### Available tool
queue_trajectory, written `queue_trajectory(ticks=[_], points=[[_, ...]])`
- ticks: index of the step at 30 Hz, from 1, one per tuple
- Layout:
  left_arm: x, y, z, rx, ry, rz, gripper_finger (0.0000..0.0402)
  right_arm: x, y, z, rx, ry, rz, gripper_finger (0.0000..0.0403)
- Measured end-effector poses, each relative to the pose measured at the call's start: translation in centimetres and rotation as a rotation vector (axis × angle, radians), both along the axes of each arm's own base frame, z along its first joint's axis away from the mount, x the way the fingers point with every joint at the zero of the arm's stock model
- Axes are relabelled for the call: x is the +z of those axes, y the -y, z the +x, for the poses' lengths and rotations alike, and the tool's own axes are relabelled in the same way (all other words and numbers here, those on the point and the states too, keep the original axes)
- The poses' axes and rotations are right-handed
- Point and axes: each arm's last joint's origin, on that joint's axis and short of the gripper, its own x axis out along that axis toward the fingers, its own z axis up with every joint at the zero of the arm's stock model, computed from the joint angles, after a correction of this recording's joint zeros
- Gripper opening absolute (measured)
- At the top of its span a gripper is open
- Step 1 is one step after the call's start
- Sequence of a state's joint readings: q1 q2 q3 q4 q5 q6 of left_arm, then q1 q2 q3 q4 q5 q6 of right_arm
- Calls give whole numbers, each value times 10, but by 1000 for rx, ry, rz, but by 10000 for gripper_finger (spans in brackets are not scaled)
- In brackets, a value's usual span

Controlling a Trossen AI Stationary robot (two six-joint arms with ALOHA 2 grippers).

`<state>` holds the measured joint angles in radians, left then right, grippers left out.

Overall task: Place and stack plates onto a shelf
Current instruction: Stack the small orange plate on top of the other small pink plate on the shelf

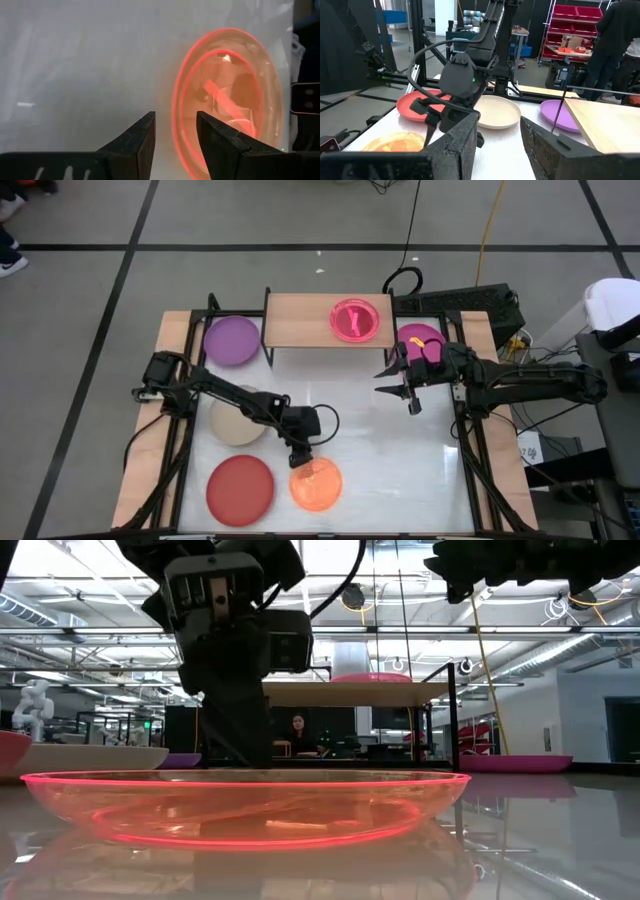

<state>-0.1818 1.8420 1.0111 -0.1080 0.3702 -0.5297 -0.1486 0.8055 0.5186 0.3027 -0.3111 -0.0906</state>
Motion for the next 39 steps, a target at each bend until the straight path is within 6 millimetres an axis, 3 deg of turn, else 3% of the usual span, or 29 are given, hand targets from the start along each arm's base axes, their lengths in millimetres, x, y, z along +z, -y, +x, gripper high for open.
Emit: queue_trajectory(ticks=[14, 23, 26, 32, 36, 39], points=[[0, 11, -2, 28, 1, 36, 147, -2, 0, 0, 0, -19, 3, 132], [-24, 15, 6, 11, -20, -8, 146, -2, 0, 0, -1, -25, 4, 132], [-25, 14, 6, -9, -20, 1, 121, -3, 0, 0, -1, -26, 4, 132], [-27, 8, 6, -32, -16, 12, 14, -4, 2, 0, -56, -28, 0, 132], [-20, 3, 13, -30, -4, 6, 6, -8, 2, 0, -81, -43, -1, 132], [9, 3, 24, -86, 90, 31, 4, -6, 2, 0, -76, -20, 22, 132]])
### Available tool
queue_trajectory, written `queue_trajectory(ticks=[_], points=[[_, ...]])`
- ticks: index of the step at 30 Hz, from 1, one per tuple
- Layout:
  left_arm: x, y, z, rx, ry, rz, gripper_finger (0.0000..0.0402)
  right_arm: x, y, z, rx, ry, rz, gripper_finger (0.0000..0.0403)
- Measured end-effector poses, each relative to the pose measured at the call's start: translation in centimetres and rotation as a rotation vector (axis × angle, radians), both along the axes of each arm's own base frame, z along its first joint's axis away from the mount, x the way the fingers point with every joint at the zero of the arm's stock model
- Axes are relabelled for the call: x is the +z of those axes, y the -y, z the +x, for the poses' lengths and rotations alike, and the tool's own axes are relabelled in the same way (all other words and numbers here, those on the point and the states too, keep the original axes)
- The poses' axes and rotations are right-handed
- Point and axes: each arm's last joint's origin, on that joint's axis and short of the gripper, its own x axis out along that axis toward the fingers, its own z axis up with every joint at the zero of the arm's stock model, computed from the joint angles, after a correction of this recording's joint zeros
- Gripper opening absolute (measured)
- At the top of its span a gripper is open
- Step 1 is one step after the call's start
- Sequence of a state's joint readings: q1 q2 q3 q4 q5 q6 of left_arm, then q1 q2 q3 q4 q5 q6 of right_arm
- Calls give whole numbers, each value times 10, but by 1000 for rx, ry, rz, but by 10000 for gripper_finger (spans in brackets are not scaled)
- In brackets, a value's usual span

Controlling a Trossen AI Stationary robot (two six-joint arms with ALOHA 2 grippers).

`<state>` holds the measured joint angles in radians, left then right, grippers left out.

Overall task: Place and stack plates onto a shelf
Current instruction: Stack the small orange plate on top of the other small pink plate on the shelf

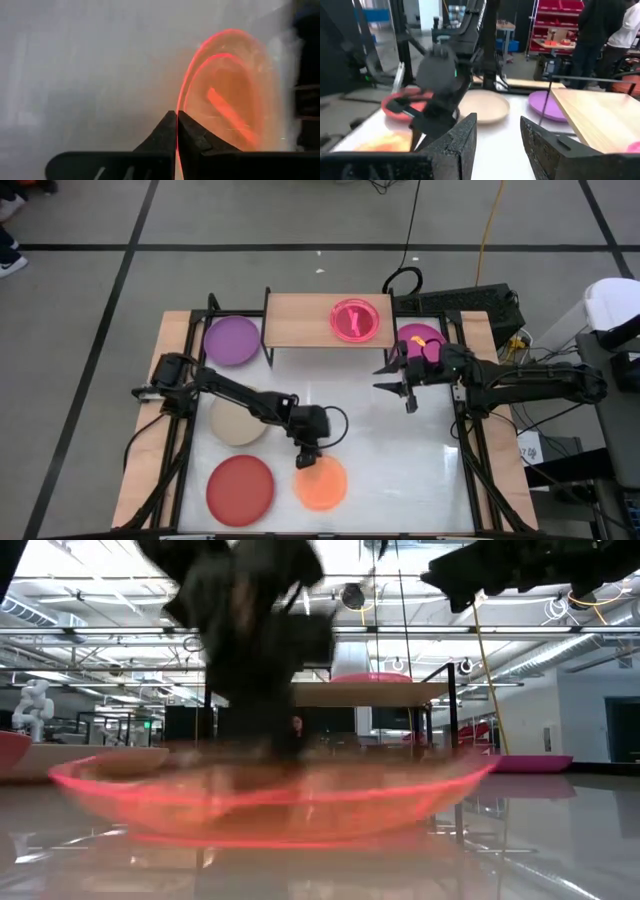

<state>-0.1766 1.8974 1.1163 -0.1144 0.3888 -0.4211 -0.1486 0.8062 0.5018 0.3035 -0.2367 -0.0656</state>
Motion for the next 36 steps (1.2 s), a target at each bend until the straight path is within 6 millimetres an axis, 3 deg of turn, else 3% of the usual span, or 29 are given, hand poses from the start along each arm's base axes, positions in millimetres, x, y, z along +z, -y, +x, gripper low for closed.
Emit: queue_trajectory(ticks=[4, 9, 13, 20, 25, 29, 36], points=[[63, -12, 7, -48, 139, 136, 3, 8, 0, -2, -1, 65, 44, 132], [125, -50, 6, 49, 232, 432, 3, 20, -7, -14, 78, 145, 33, 132], [162, -94, 8, 144, 339, 575, 2, 33, -15, -30, 157, 237, 18, 132], [226, -182, 6, 421, 531, 657, 2, 39, -21, -42, 193, 289, 9, 132], [232, -239, -7, 594, 541, 604, 1, 32, -21, -41, 192, 288, -22, 132], [223, -274, -11, 655, 549, 471, 1, 29, -20, -41, 155, 290, -39, 132], [190, -307, -2, 711, 491, 396, 7, 29, -20, -41, 133, 292, -41, 132]])
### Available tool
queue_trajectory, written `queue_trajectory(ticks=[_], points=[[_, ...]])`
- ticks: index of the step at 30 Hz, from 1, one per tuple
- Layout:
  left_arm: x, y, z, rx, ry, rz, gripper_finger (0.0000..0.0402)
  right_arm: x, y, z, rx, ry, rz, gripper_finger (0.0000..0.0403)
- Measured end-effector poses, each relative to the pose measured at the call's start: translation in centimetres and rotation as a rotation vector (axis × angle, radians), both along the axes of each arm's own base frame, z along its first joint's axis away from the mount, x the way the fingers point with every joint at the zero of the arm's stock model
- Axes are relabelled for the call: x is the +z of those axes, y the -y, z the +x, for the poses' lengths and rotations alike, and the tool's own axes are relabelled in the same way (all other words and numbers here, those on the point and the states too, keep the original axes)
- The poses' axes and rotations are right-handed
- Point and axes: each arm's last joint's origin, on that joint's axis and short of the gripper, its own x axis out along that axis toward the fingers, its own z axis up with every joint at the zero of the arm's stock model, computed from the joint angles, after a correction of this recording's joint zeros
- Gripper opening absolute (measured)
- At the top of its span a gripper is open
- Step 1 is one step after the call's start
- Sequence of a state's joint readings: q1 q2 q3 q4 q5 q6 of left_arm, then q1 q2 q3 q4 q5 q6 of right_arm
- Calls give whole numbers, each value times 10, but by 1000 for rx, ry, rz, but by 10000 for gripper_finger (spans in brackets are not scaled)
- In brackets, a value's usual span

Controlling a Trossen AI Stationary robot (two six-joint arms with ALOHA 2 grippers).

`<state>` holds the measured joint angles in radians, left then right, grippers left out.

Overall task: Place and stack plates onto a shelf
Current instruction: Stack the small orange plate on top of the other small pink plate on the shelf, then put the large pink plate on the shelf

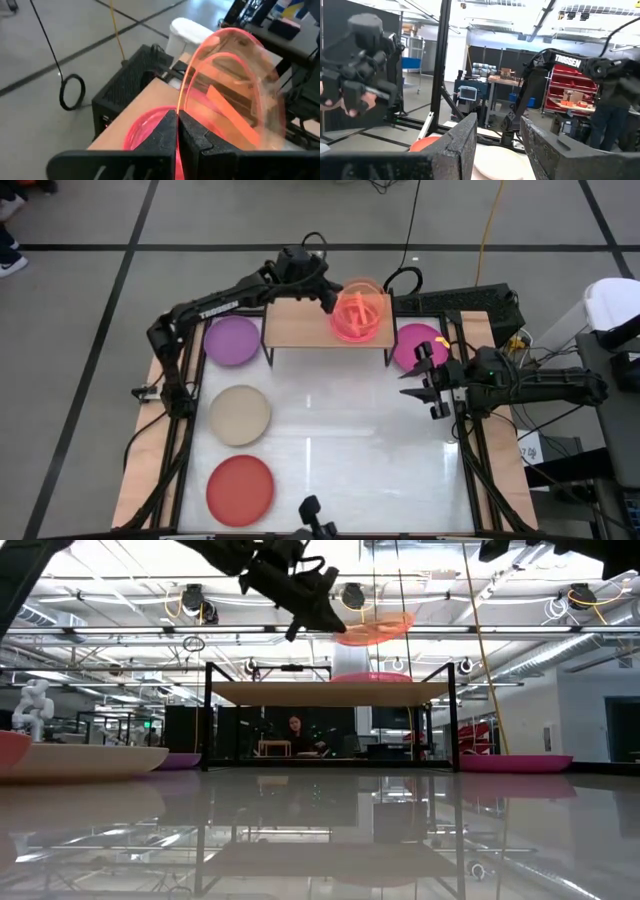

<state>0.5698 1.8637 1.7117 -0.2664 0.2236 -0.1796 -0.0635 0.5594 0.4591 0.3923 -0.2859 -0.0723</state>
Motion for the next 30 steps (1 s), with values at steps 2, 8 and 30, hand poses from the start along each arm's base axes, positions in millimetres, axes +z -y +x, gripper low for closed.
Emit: queue_trajectory(ticks=[2, 8, 30], points=[[-9, -4, 4, 0, -16, -21, 12, 0, 0, 0, 0, 0, 0, 132], [-22, -8, 10, 5, -25, -32, 18, -1, 0, 0, 1, -15, 7, 132], [13, 2, -7, -30, 29, 32, 170, -5, 0, 1, 0, -50, 7, 132]])
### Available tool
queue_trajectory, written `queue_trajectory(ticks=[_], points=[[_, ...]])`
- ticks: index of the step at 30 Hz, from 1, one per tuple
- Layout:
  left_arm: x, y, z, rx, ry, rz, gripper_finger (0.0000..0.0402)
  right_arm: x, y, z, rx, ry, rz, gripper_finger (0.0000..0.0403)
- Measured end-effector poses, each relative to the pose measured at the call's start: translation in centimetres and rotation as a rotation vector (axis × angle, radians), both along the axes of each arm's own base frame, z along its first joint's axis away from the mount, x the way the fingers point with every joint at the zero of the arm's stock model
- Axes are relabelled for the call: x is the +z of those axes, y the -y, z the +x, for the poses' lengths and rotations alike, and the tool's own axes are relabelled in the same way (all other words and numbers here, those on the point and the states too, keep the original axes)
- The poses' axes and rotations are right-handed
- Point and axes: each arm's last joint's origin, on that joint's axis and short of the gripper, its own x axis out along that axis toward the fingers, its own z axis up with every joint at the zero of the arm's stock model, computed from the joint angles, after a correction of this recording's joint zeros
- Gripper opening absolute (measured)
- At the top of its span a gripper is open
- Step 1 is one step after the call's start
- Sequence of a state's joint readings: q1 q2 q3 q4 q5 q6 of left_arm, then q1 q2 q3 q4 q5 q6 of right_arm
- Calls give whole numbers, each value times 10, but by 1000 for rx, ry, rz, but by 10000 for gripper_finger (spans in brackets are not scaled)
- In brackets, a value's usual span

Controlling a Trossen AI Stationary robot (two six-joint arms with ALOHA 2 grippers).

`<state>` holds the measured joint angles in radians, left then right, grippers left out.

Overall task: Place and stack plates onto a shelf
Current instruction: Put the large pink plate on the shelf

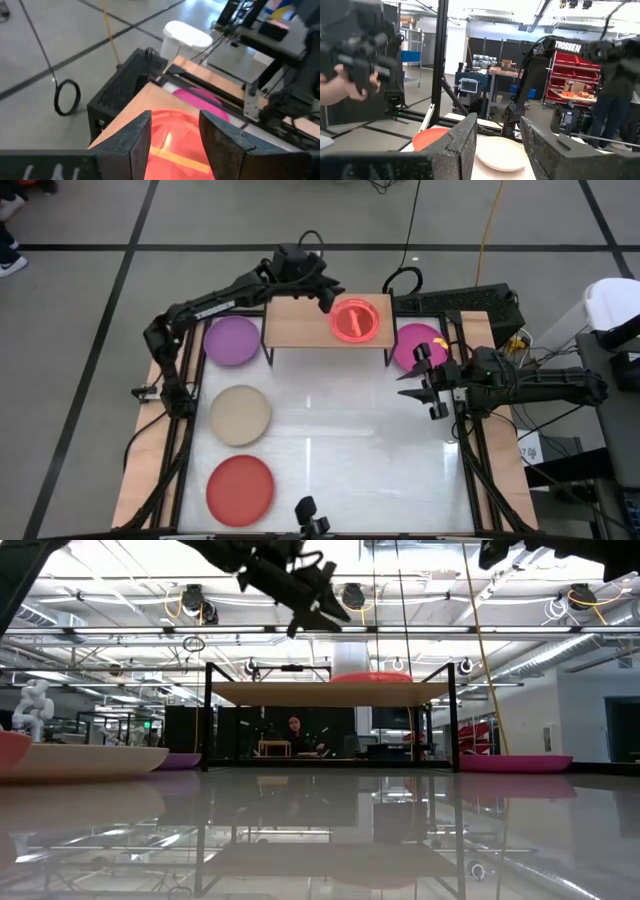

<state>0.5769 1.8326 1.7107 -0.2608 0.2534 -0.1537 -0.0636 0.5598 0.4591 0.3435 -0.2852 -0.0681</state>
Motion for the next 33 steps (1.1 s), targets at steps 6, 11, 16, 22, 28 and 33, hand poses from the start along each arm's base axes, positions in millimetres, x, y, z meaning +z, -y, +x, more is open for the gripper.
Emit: queue_trajectory(ticks=[6, 11, 16, 22, 28, 33], points=[[52, 26, -28, -96, 99, 126, 170, -10, 4, 2, -133, -102, 27, 132], [82, 59, -46, -168, 151, 244, 170, -30, 15, -1, -502, -326, 36, 132], [95, 75, -69, -166, 174, 263, 170, -37, 19, -5, -682, -488, -8, 132], [89, 89, -88, -151, 273, 306, 170, -43, 23, 1, -713, -565, -22, 132], [77, 111, -112, -157, 436, 329, 170, -58, 34, 13, -782, -673, 7, 132], [47, 134, -123, -202, 474, 301, 170, -68, 44, 21, -827, -747, 20, 132]])
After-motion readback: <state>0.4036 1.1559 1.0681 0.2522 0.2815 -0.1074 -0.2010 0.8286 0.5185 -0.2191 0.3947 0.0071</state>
